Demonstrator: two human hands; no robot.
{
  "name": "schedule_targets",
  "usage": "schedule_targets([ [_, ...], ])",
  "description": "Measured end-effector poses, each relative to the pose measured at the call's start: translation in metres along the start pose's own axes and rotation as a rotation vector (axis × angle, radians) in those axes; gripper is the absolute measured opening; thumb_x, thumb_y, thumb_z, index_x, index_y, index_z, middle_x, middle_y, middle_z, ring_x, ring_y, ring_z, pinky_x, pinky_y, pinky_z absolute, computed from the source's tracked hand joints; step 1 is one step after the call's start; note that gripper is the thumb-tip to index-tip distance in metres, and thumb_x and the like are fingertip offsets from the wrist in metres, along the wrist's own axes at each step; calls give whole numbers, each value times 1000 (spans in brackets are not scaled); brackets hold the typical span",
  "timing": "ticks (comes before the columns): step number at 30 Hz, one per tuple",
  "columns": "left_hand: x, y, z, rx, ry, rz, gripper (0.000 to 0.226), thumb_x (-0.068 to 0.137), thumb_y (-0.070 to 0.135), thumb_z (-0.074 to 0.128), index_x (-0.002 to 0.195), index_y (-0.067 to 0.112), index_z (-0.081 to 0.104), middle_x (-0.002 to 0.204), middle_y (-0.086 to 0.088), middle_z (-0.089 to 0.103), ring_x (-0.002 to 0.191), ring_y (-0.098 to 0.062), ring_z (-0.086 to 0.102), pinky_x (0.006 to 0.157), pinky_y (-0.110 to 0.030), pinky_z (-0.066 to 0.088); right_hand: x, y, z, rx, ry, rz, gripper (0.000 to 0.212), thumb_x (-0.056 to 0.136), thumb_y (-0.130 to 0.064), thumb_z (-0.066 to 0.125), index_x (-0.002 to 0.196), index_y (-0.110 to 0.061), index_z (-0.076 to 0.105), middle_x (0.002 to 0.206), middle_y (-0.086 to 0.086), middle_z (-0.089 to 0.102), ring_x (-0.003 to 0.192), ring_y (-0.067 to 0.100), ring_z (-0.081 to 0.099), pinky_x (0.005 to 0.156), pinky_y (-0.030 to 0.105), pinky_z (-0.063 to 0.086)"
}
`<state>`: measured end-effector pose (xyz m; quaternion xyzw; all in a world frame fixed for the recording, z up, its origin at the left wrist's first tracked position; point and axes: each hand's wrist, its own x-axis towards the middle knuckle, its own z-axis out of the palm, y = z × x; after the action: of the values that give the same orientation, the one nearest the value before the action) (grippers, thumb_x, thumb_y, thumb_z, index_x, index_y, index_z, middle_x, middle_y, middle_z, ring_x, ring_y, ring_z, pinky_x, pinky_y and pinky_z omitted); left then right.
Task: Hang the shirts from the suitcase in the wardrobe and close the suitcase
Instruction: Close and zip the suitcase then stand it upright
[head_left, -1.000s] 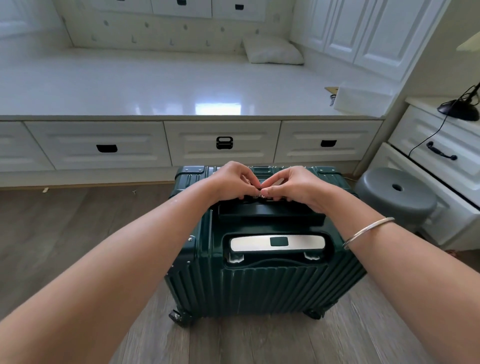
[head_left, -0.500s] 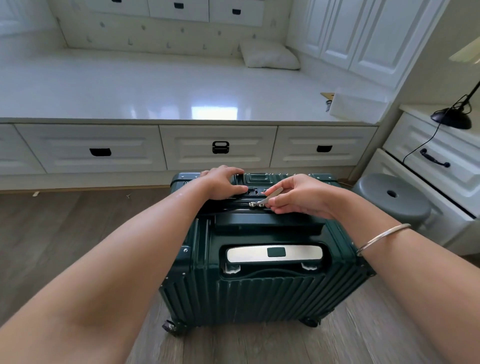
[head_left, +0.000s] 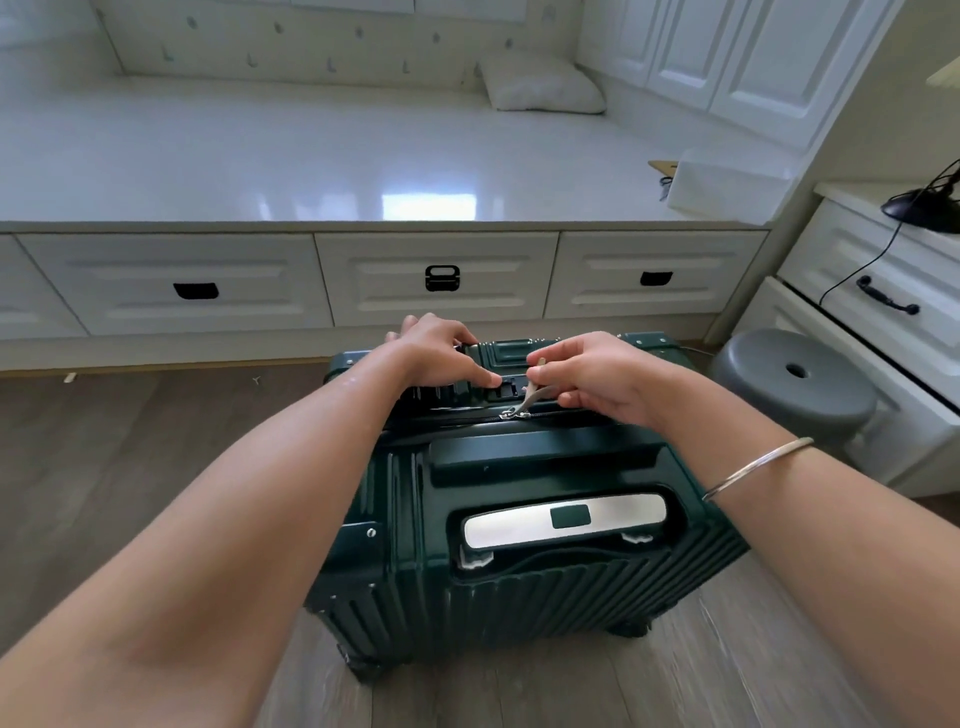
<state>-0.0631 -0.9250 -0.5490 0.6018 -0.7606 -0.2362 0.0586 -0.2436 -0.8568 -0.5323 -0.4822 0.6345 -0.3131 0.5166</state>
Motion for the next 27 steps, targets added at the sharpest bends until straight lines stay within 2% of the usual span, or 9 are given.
schedule_targets([
  [4,-5,-12,-1,11,31,-85,76,66,71,67,128,31,51,139,-4,46,136,-27,27,113,-49,22,1,-1,4,-46,77,-34,24,84,-7,71,107,-7,65,93,7,71,86,16,67,58,20,42],
  [8,-10,-17,0,17,35,-170,75,62,76,65,117,26,50,131,-7,49,128,-27,35,108,-47,30,0,-10,13,-201,131,-72,12,83,-13,73,94,-14,69,89,4,73,75,11,64,58,20,41],
  [13,-9,-18,9,-152,43,-214,77,57,74,69,108,22,45,120,-3,59,117,-26,53,102,-48,41,6,-13,23,-271,133,-97,17,90,-18,65,106,-14,71,93,3,72,69,8,60,51,14,41],
  [14,-10,-17,9,-188,32,-222,79,53,74,70,105,22,44,115,-2,60,113,-27,56,101,-49,43,8,-13,24,-291,128,-101,18,90,-19,66,106,-14,72,92,2,71,72,10,61,57,15,46],
  [16,-11,-16,10,-220,23,-236,86,44,76,70,105,22,45,111,-2,62,111,-28,59,100,-51,43,13,-12,27,-362,125,-91,16,89,-20,67,103,-16,73,96,3,71,84,14,64,82,27,53],
  [18,-12,-15,11,-227,27,-247,96,37,79,69,111,21,46,113,-3,62,112,-30,59,101,-54,42,15,-12,29,-435,139,-73,12,87,-21,69,98,-19,74,101,3,71,94,17,64,97,34,50],
  [20,-13,-15,12,-226,35,-252,102,35,80,67,115,20,46,114,-3,62,112,-30,59,101,-54,41,13,-13,28,-472,127,-58,12,85,-20,71,96,-20,76,99,3,71,90,15,62,95,32,51],
  [24,-14,-15,13,-221,50,-252,100,40,79,67,117,19,46,111,-3,64,111,-29,59,102,-53,39,9,-16,26,-510,111,-43,14,84,-21,73,98,-18,76,94,3,71,74,10,58,75,23,47],
  [27,-12,-17,14,-224,59,-252,105,39,80,66,121,18,46,114,-4,64,113,-29,58,103,-53,39,10,-18,26,-537,89,-30,14,86,-21,70,99,-20,75,93,2,70,73,8,57,72,22,45],
])
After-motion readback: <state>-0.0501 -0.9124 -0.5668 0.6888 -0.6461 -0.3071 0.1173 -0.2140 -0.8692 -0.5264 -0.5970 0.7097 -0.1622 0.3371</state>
